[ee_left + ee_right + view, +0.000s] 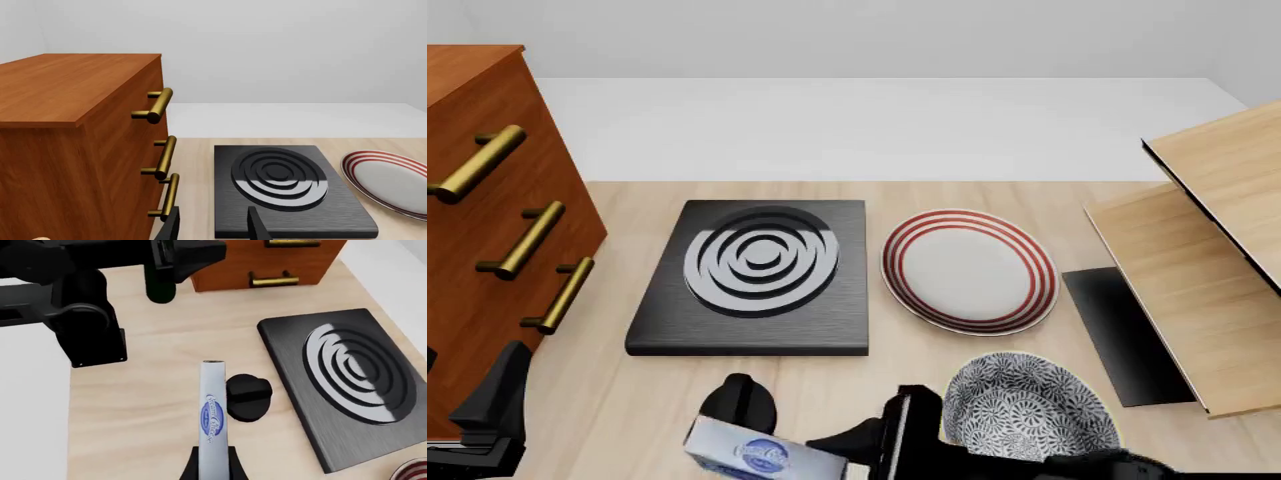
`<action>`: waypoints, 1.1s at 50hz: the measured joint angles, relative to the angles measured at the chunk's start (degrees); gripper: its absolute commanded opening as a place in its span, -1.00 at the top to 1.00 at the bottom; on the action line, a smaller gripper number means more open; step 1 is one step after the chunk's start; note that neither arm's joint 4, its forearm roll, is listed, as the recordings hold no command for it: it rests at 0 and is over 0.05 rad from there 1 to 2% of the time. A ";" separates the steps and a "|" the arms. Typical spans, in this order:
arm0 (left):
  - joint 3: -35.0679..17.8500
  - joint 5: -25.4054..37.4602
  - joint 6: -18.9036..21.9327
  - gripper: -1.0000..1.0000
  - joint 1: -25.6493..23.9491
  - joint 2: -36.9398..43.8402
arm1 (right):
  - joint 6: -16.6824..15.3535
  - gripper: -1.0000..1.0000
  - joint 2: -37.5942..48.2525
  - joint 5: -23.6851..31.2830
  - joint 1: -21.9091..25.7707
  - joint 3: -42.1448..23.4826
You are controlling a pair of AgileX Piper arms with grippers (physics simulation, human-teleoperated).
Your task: Pick up the cream cheese and put it in the bowl.
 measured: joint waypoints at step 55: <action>0.00 0.00 0.00 -1.00 0.00 0.00 | -5.92 1.00 -49.75 47.61 -25.84 5.18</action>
